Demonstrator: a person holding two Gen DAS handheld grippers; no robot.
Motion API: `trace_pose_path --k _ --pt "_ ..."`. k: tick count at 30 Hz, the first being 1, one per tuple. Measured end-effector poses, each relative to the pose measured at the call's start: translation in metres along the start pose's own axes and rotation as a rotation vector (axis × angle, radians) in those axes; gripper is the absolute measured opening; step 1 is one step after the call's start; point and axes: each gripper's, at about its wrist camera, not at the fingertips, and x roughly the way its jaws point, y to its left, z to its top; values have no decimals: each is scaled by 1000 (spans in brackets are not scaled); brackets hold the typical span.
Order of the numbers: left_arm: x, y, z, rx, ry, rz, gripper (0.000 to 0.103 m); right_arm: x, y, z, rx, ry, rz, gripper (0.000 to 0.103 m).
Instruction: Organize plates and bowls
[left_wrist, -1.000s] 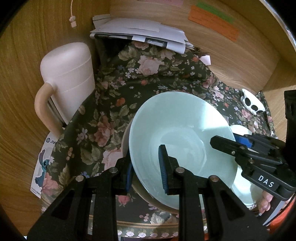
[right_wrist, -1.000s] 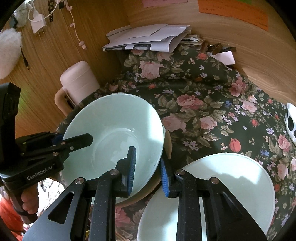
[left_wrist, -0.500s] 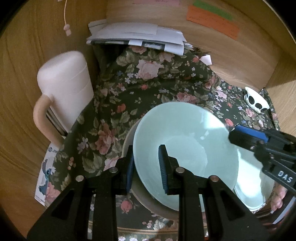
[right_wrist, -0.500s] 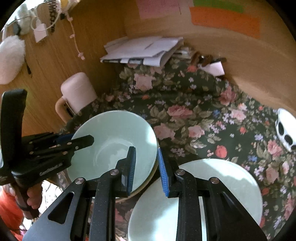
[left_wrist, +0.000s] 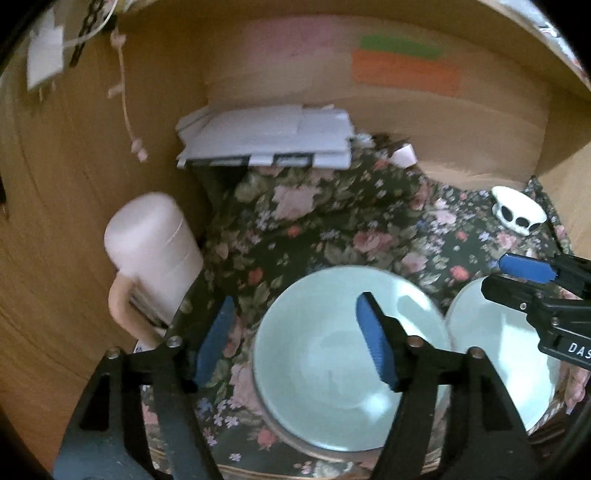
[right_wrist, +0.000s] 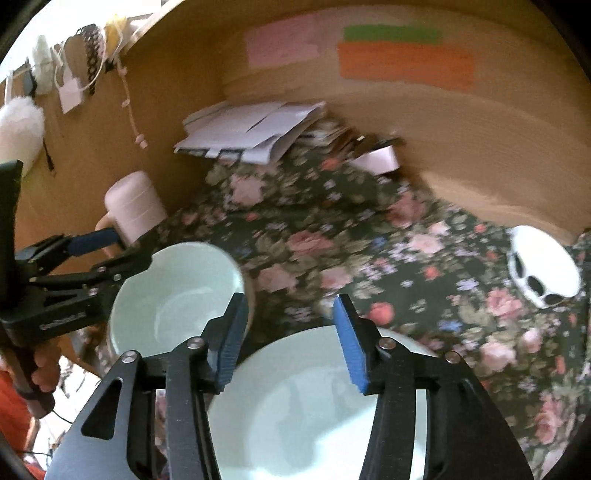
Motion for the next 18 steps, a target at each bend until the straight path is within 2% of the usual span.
trace_pose_path --k 1,3,8,12,18 --pt "-3 -5 4 6 -12 -7 76 -5 -6 1 4 -12 -13 46" --pt "-8 -15 9 20 -36 -25 77 -14 -17 3 15 -36 -39 57" --pt "-19 -50 27 58 -91 -98 89 -42 -50 10 43 -104 -126 61" --pt "-22 -80 39 96 -128 -137 90 -63 -77 14 74 -150 -194 74" --pt "-15 -120 62 127 -139 -209 97 -82 -116 17 114 -183 -278 78"
